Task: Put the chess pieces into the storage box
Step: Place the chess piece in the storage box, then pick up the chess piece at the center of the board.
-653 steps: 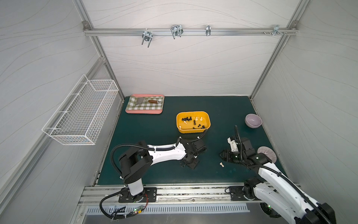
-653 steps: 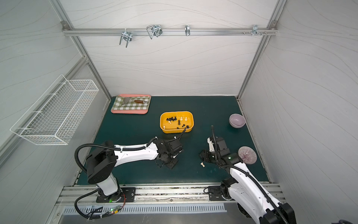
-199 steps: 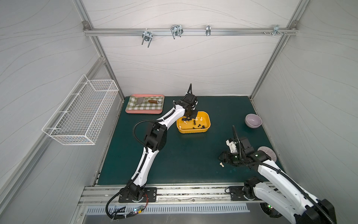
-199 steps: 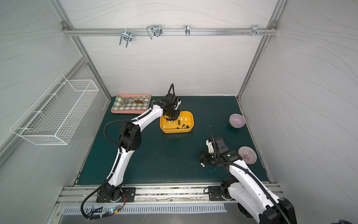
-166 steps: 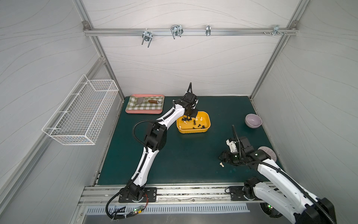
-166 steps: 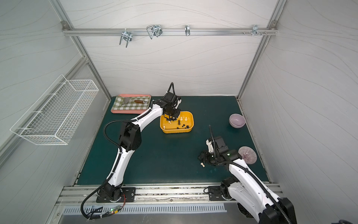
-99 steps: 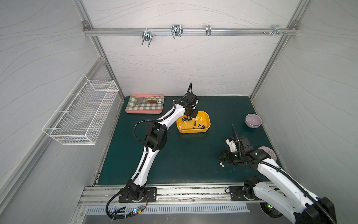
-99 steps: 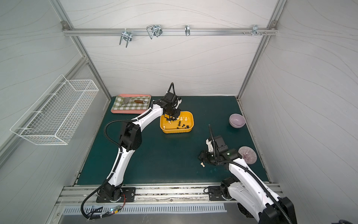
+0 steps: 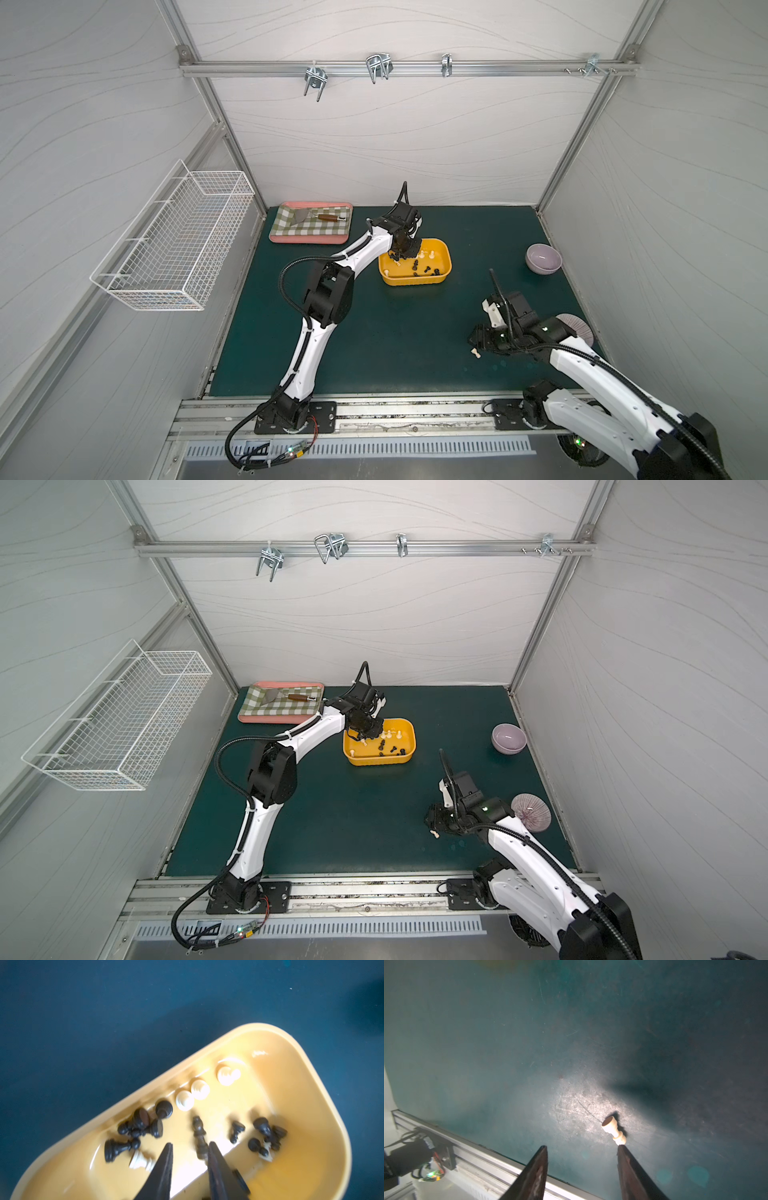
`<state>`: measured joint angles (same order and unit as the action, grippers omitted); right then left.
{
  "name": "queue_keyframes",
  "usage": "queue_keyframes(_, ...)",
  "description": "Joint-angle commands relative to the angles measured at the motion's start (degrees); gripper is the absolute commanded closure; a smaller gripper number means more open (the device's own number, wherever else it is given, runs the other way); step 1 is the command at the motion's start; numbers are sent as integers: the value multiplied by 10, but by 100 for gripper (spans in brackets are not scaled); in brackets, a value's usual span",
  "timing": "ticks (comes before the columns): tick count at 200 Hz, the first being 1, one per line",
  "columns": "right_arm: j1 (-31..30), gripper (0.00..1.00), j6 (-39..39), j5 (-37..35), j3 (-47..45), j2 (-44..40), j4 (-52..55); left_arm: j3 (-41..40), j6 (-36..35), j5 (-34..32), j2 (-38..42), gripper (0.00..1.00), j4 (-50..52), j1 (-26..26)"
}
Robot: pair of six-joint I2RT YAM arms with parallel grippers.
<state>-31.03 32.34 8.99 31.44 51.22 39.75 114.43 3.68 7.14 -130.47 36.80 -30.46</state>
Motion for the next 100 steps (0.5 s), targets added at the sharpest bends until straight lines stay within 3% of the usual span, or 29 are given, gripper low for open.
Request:
queue_keyframes(1, -26, 45, 18, -40, 12, 18, 22, -21, 1, 18, 69, 69, -38, 2)
queue_keyframes(58, -104, 46, 31, -133, 19, 82, 22, -158, 5, 14, 177, 68, -77, 2)
queue_keyframes(100, -117, 46, 40, -144, 3, 87, -11, -228, 8, 14, 239, 68, -84, 2)
